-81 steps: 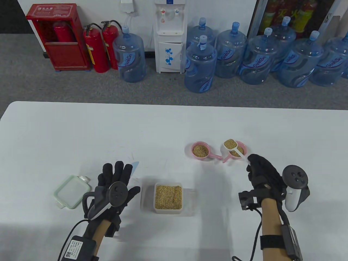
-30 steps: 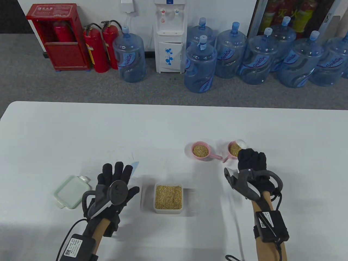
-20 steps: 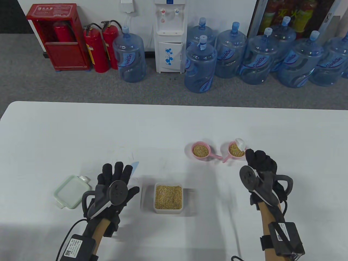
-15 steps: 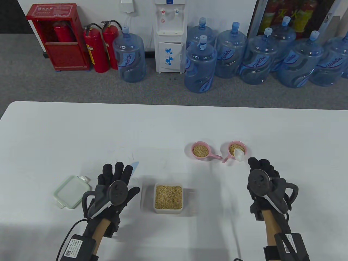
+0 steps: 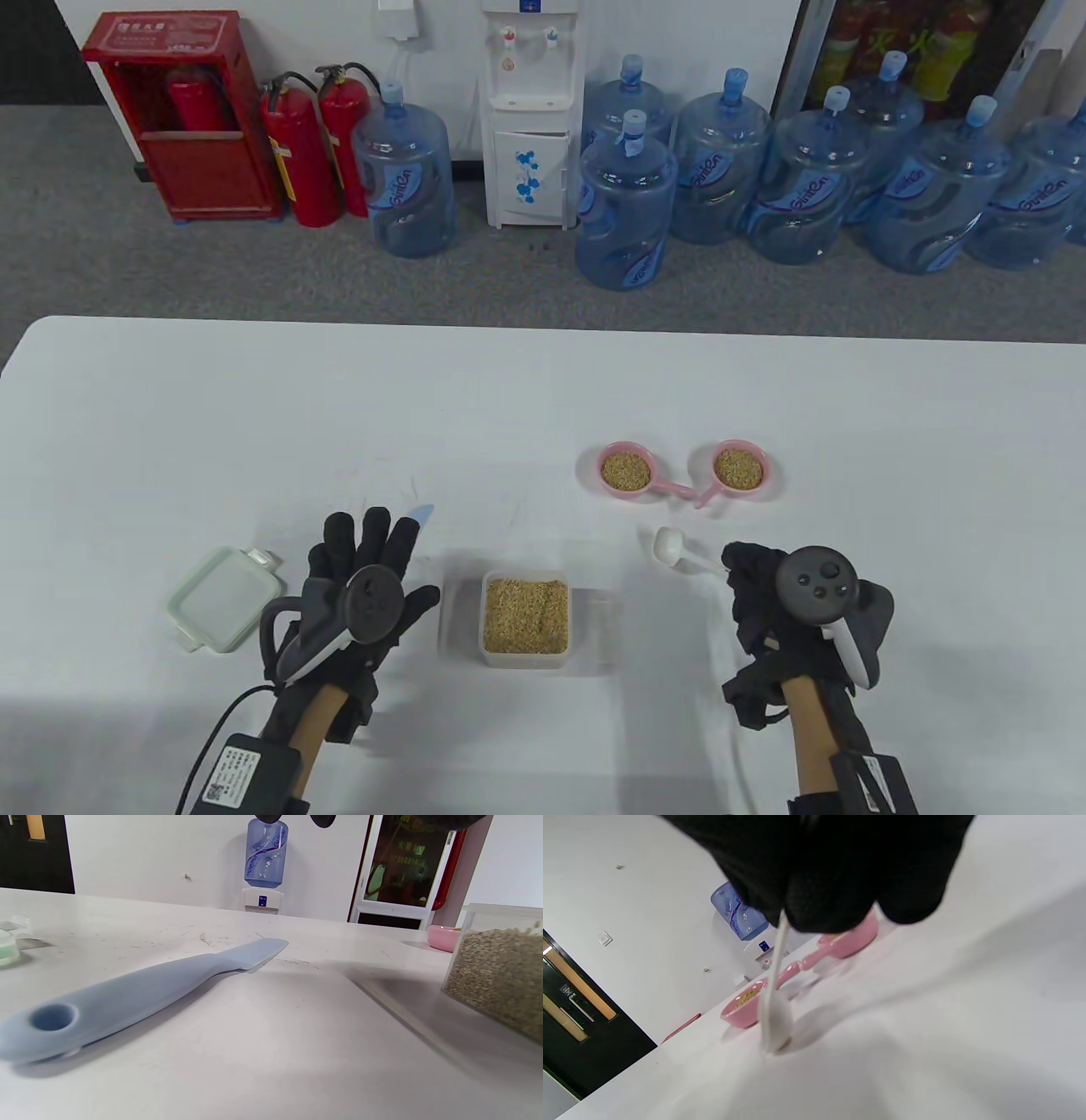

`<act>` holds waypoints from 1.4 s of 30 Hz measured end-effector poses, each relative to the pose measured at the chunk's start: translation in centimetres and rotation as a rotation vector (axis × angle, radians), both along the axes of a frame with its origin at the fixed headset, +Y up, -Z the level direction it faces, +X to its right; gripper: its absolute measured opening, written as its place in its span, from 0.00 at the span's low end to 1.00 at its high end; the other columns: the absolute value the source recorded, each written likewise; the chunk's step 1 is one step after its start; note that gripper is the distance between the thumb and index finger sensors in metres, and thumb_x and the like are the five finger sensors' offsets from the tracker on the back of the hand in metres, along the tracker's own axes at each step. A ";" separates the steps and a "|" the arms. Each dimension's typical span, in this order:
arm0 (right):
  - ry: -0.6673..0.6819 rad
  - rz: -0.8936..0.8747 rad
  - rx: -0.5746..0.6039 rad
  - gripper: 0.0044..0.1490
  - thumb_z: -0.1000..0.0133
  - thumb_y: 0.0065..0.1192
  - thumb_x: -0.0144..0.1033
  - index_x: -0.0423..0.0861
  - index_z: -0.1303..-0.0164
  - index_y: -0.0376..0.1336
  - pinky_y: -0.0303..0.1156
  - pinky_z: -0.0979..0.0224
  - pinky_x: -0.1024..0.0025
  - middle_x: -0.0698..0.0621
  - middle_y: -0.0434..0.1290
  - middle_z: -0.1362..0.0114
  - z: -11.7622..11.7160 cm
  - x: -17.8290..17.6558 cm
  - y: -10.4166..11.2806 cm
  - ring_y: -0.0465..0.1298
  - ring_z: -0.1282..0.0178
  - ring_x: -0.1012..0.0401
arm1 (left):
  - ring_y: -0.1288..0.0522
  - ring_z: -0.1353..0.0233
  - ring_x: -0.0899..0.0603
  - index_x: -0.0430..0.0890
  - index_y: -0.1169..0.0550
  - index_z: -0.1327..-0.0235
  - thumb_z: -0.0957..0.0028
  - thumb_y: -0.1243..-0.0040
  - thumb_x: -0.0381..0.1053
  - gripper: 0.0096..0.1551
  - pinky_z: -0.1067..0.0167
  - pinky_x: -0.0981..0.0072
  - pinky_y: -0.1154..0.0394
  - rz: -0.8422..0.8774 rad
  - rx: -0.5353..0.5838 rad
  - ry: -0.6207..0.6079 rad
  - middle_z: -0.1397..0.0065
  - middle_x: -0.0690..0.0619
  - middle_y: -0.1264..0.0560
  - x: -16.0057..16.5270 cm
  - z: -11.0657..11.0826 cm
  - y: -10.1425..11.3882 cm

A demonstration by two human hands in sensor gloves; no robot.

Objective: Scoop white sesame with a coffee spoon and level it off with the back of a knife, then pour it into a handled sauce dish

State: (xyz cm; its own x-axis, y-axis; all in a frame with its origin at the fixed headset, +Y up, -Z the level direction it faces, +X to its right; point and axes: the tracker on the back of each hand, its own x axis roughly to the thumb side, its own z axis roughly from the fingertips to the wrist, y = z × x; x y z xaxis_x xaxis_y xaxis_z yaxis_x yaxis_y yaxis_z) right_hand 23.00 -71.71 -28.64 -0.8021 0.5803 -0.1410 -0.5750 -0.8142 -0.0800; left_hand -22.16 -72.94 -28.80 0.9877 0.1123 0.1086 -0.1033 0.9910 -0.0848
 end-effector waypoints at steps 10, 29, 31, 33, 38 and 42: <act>0.078 0.563 0.084 0.24 0.41 0.70 0.43 0.53 0.35 0.74 0.83 0.37 0.52 0.43 0.78 0.33 0.5 -1.3 -1.4 0.86 0.51 0.59 | 0.61 0.13 0.28 0.62 0.49 0.12 0.46 0.56 0.73 0.47 0.19 0.36 0.52 -0.004 -0.019 0.018 0.08 0.51 0.57 -0.5 -0.4 -0.5; 0.114 0.761 0.030 0.24 0.42 0.71 0.46 0.50 0.37 0.75 0.79 0.34 0.51 0.50 0.83 0.38 0.1 -3.8 -3.5 0.86 0.47 0.58 | 0.61 0.13 0.28 0.60 0.49 0.12 0.46 0.56 0.74 0.48 0.19 0.36 0.52 -0.003 -0.025 0.014 0.08 0.51 0.57 -0.4 -0.3 -0.5; 0.113 0.790 0.037 0.23 0.43 0.73 0.47 0.51 0.40 0.77 0.79 0.33 0.51 0.51 0.83 0.40 0.1 -3.8 -3.6 0.86 0.47 0.59 | 0.61 0.13 0.28 0.61 0.49 0.12 0.46 0.56 0.74 0.48 0.19 0.36 0.52 -0.003 -0.028 0.015 0.08 0.51 0.57 -0.3 -0.3 -0.5; 0.120 0.819 0.043 0.23 0.43 0.73 0.47 0.52 0.41 0.77 0.79 0.33 0.52 0.51 0.83 0.40 0.1 -4.0 -3.6 0.86 0.47 0.59 | 0.61 0.13 0.28 0.61 0.49 0.12 0.46 0.56 0.74 0.48 0.19 0.36 0.52 -0.004 -0.032 0.014 0.08 0.51 0.57 -0.3 -0.3 -0.5; 0.123 0.873 0.029 0.23 0.42 0.71 0.48 0.52 0.40 0.76 0.79 0.33 0.52 0.51 0.83 0.40 0.2 -4.3 -3.7 0.86 0.48 0.59 | 0.61 0.13 0.27 0.61 0.50 0.12 0.46 0.56 0.74 0.48 0.19 0.36 0.52 -0.004 -0.034 0.013 0.08 0.51 0.57 -0.3 -0.3 -0.5; 0.143 0.937 0.014 0.23 0.40 0.67 0.47 0.52 0.38 0.75 0.78 0.32 0.51 0.50 0.82 0.38 0.2 -4.7 -3.9 0.85 0.47 0.58 | 0.61 0.13 0.27 0.61 0.50 0.12 0.46 0.56 0.74 0.49 0.19 0.35 0.52 -0.005 -0.032 0.011 0.08 0.51 0.57 -0.3 -0.3 -0.5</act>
State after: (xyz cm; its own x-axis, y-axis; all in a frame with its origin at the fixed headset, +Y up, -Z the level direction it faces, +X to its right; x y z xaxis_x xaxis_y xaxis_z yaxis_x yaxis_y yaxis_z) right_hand 18.33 -75.56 -28.42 -0.9516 -0.3075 -0.0036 0.3069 -0.9490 -0.0726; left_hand -22.44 -73.45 -29.09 0.9894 0.1107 0.0941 -0.0996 0.9884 -0.1149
